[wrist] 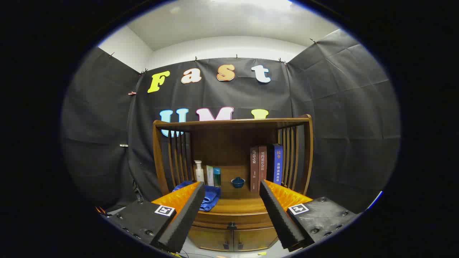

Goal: Pull open the drawer, take out the items inside it, and place them on the countertop above the cabinet.

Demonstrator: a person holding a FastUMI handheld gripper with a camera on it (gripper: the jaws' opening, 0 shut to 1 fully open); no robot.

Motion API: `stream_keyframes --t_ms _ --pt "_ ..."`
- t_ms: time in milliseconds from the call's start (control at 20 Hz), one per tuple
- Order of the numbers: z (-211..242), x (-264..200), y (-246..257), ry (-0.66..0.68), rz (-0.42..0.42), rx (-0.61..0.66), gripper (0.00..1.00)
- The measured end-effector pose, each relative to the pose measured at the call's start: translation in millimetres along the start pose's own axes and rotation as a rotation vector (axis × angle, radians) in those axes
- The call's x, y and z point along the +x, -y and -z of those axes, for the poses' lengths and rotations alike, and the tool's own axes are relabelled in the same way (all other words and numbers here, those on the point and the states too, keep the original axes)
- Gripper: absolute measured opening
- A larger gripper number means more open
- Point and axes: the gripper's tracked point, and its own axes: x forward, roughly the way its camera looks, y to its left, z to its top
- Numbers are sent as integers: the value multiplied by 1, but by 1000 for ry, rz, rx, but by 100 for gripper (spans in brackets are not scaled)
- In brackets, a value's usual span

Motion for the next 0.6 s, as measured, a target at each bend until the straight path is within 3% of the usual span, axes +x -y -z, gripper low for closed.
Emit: stream_keyframes --t_ms 600 --pt "4 5 -1 -10 24 -10 99"
